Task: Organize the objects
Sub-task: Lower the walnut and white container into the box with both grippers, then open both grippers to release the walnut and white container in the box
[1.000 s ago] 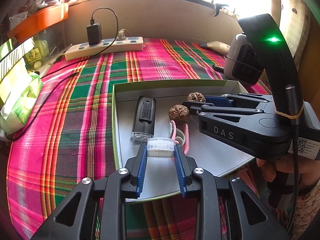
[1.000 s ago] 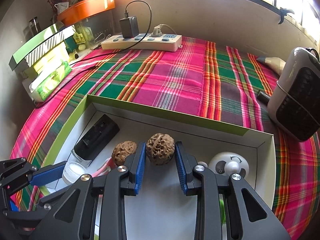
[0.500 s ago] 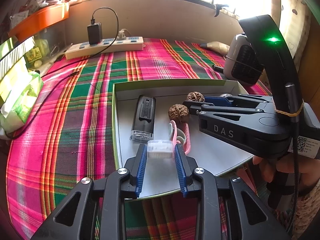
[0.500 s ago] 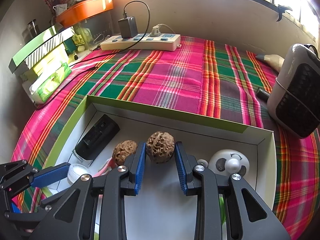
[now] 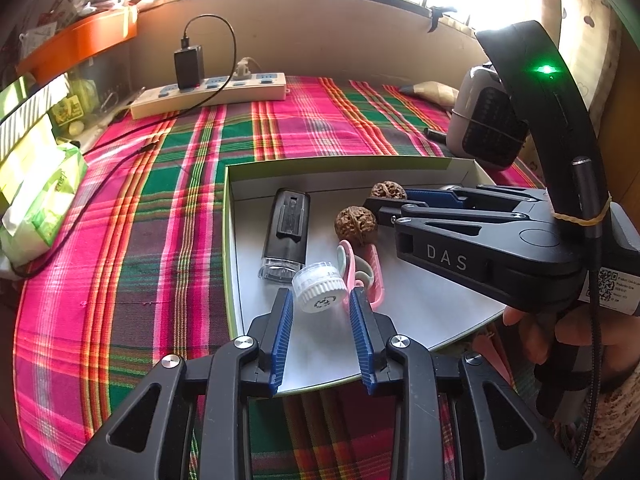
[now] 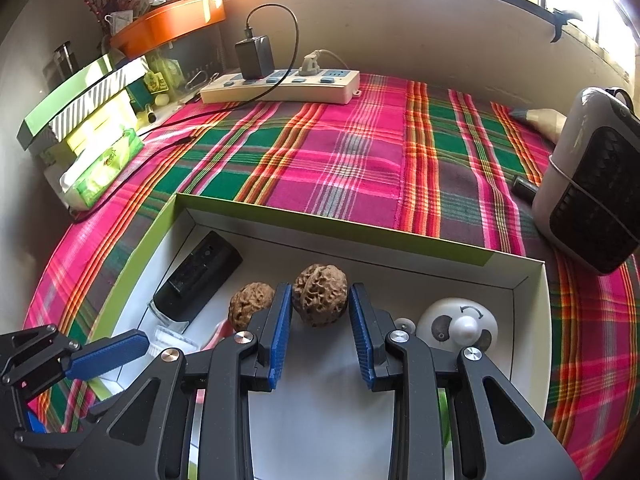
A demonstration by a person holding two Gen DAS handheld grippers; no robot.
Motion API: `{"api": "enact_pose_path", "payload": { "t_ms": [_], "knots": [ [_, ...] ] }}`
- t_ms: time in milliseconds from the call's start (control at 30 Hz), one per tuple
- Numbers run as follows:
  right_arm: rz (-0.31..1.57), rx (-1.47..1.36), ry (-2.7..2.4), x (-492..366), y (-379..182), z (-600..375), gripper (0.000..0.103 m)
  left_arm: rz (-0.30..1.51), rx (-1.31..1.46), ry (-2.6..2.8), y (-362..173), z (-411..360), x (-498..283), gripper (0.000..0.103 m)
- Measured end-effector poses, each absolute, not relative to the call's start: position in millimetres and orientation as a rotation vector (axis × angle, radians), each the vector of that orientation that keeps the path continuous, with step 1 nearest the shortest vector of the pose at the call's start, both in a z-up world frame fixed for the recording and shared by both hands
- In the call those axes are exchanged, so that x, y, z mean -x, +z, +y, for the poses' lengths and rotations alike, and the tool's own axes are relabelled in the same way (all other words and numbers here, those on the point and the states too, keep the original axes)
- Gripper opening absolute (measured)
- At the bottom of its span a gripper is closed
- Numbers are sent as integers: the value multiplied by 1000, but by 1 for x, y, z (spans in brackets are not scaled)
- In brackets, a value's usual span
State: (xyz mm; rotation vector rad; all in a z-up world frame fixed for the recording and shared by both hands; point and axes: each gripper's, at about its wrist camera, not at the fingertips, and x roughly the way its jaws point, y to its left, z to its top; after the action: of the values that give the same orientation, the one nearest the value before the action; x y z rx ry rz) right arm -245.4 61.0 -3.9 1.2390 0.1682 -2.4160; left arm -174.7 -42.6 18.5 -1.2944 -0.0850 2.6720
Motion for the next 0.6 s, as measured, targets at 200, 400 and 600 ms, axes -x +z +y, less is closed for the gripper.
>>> {"api": "enact_pose_path", "payload": {
  "t_ms": [200,400,600],
  "knots": [
    [172,-1230,-2426,242,-1,61,31,-78,1296,2681,20,-43,170,28],
    [181,-1212,-2437,236,4,61,39,-76,1293,2686,21,-44,164,29],
    [181,-1206,-2440,230,5,59,40,-76,1289,2693,24,-44,159,29]
  ]
}}
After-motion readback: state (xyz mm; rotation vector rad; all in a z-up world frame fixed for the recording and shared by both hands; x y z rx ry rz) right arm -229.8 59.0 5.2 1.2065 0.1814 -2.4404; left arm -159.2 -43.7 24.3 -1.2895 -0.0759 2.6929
